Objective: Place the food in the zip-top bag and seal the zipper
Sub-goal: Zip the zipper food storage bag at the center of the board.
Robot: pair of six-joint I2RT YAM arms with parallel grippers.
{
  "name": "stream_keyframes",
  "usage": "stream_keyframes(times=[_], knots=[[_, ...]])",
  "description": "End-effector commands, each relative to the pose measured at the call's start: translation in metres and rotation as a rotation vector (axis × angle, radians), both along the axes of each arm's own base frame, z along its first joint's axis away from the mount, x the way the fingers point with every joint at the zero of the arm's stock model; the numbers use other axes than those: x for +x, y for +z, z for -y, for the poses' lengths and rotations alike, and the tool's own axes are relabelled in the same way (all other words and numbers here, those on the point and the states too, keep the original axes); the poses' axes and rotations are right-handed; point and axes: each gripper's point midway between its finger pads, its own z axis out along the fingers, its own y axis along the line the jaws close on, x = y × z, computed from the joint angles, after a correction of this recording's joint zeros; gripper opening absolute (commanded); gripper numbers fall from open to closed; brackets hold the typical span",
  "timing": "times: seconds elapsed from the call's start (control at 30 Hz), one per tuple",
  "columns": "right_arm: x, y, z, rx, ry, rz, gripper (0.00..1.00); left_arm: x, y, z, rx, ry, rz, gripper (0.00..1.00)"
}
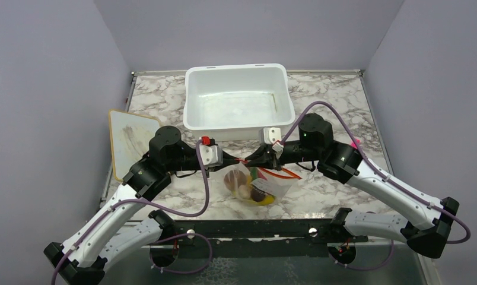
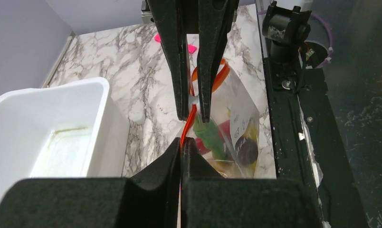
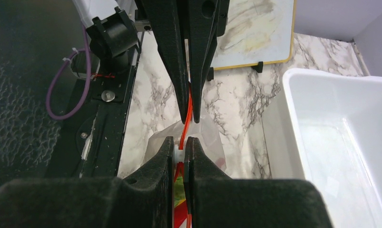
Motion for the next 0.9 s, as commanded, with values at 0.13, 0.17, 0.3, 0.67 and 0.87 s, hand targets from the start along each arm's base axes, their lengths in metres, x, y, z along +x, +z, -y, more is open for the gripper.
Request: stream_keyframes(times=[0.13,0.17,0.3,0.67,0.87], knots=[[-0.006,-0.005,0.028,-0.053,-0.082,-0.010,0.01,0.017,0.014,-0.016,0.052,0.121,0.097,0.00],[-0.006,-0.006,0.030,-0.055,-0.092,-0.012,0.01,0.019,0.016,-0.017,0.050,0.129,0.105,0.00],[-0.009,-0.007,0.037,-0.063,-0.113,-0.030,0.01,0.025,0.021,-0.021,0.053,0.168,0.131,0.00],[-0.004,-0.014,0.062,-0.110,-0.228,-0.018,0.01,0.045,0.034,-0.042,0.082,0.326,0.213,0.00],[0.004,-0.021,0.084,-0.168,-0.317,0.025,0.01,0.055,0.049,-0.060,0.079,0.439,0.274,0.00]])
